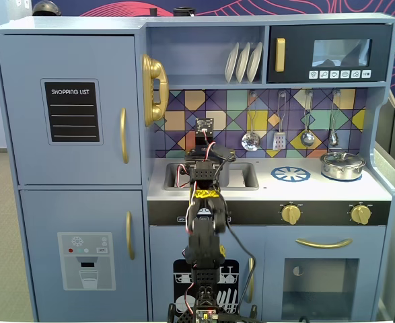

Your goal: Pick up the lid from the counter and put it on the gray recipient

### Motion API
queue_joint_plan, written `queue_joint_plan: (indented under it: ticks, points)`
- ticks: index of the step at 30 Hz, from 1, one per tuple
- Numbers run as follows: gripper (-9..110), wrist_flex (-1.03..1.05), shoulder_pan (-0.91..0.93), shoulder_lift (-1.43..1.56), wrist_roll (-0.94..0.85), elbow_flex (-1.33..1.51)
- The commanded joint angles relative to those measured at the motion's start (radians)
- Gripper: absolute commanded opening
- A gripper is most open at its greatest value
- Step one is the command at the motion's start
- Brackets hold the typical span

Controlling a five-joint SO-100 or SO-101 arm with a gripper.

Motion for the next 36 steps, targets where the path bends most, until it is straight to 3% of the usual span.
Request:
queue_joint_plan:
  ticks: [1,7,21,33,36]
  points:
    - [3,0.362,-0.043,0.210,-0.020,-0.092]
    - [0,0.643,-0.028,0.380,0.041,0.031]
    - [0,0.607,0.012,0.726,0.084,0.876]
    - [2,0.968,-0.060,0.727,0.086,1.020]
    - [4,0.966,-0.063,0.727,0.103,1.020]
